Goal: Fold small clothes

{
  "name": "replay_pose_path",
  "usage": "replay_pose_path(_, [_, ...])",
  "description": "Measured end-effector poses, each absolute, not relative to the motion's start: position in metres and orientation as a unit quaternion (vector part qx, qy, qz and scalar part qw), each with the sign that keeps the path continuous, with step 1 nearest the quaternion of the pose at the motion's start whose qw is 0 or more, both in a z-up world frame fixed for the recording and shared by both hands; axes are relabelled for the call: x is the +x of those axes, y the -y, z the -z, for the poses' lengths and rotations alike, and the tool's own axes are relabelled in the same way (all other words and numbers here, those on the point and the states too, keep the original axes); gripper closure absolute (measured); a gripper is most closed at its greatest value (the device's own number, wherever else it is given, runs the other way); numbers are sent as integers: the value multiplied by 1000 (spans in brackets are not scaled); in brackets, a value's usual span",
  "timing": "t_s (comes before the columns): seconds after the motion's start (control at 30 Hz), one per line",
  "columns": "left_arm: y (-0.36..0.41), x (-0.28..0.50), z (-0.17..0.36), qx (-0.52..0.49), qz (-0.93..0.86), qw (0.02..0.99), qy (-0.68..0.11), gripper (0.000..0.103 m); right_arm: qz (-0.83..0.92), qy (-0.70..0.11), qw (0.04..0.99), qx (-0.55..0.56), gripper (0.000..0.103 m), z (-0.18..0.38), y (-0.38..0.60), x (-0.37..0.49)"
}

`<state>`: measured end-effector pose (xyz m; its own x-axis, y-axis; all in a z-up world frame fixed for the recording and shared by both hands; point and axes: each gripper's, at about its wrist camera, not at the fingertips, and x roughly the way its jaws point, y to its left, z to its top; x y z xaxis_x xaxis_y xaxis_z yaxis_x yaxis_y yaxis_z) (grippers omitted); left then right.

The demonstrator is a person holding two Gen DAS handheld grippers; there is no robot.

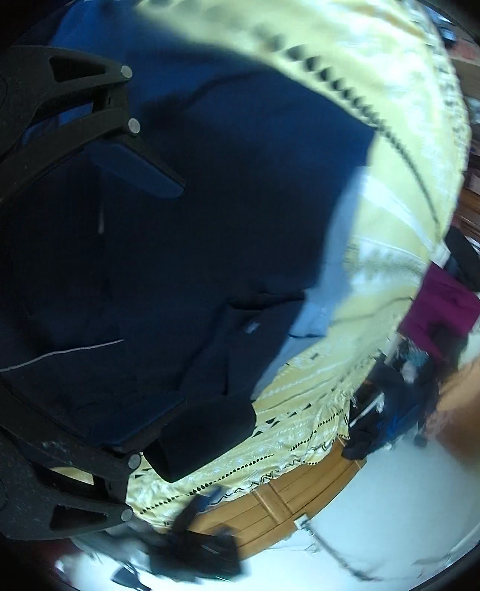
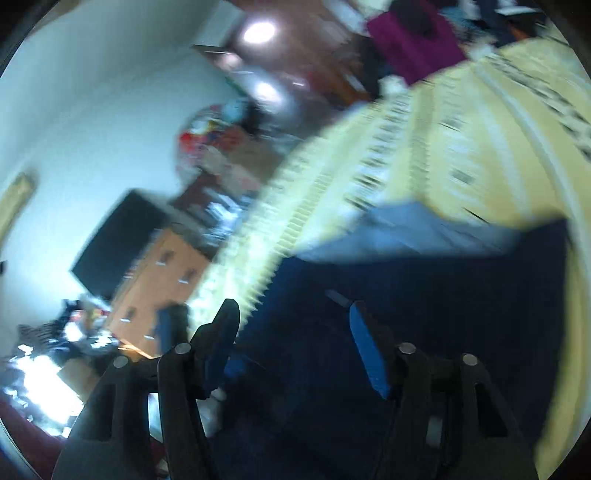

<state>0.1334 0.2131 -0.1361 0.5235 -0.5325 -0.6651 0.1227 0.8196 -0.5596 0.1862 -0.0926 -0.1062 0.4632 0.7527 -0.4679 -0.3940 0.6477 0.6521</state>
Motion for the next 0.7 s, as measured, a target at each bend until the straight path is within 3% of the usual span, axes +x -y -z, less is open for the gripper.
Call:
replay_pose_path(0.23, [-145, 160, 125, -247, 254, 817, -455, 2, -256, -451, 813, 266, 35, 186, 165, 143])
replay_pose_path(0.3, [-137, 179, 145, -255, 230, 805, -484, 11, -250, -452, 809, 281, 35, 195, 175, 137])
replay_pose_path(0.57, [-123, 194, 154, -273, 180, 818, -473, 15, -249, -460, 800, 292, 35, 216, 187, 125])
replay_pose_path(0.6, [-122, 195, 154, -269, 179, 822, -468, 30, -249, -462, 799, 294, 35, 219, 186, 127])
replay_pose_path(0.63, [-121, 198, 155, -270, 184, 823, -465, 53, -248, -462, 799, 296, 35, 220, 187, 126])
replay_pose_path(0.67, [-122, 202, 157, -290, 197, 813, -465, 99, -246, -461, 799, 298, 35, 219, 188, 122])
replay_pose_path(0.7, [-125, 201, 155, -307, 206, 809, -457, 97, -245, -459, 799, 301, 35, 218, 189, 119])
